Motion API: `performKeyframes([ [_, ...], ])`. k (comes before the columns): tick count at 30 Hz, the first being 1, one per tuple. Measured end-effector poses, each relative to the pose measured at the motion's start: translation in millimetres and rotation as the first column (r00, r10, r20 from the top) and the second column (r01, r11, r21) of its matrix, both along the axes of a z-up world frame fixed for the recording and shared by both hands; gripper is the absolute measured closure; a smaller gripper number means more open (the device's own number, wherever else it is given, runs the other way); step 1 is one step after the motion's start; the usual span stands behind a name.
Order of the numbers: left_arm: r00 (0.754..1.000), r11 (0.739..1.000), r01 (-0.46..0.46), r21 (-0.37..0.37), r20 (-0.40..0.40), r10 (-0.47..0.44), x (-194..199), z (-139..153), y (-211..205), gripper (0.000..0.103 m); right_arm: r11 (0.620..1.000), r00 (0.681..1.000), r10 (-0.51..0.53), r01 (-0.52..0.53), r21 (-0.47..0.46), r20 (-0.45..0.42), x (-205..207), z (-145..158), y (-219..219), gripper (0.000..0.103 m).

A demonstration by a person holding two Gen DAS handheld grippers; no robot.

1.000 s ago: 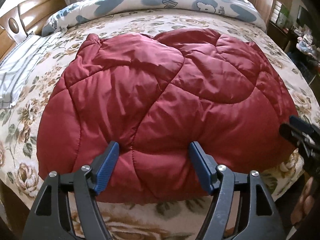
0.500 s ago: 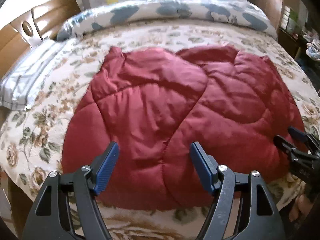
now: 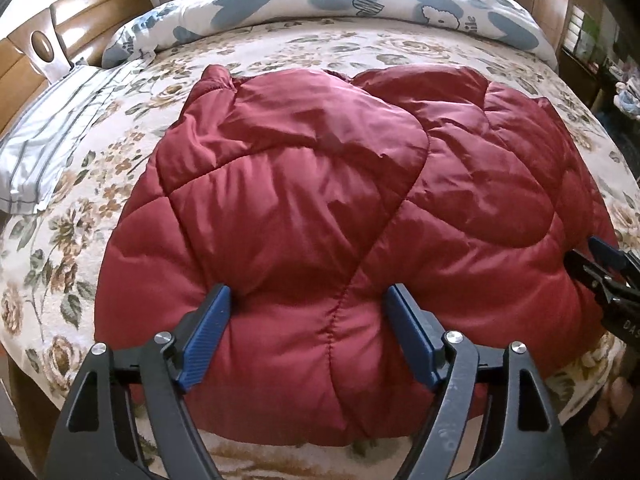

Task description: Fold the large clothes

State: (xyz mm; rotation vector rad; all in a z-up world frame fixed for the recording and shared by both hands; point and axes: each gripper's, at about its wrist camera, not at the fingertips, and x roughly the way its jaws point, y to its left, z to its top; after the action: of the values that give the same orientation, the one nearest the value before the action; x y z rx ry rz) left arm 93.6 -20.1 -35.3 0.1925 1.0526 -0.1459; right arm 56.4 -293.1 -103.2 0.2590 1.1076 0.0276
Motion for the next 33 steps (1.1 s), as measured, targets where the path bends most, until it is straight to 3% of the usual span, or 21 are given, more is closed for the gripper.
performKeyframes([
  [20,1.0,1.0,-0.002,0.001,0.0,0.002,3,-6,-2,0.019,1.0,1.0,-0.013,0.013,0.002,-0.001,-1,-3,-1,0.024],
  [25,1.0,1.0,-0.002,0.003,0.001,0.002,3,-6,-1,0.019,1.0,0.999,-0.026,0.025,0.004,0.047,-4,19,0,0.024],
  [33,1.0,1.0,-0.001,0.008,0.005,0.001,5,-7,-3,0.018,1.0,1.0,-0.003,0.003,0.008,0.002,2,-4,-2,0.02],
])
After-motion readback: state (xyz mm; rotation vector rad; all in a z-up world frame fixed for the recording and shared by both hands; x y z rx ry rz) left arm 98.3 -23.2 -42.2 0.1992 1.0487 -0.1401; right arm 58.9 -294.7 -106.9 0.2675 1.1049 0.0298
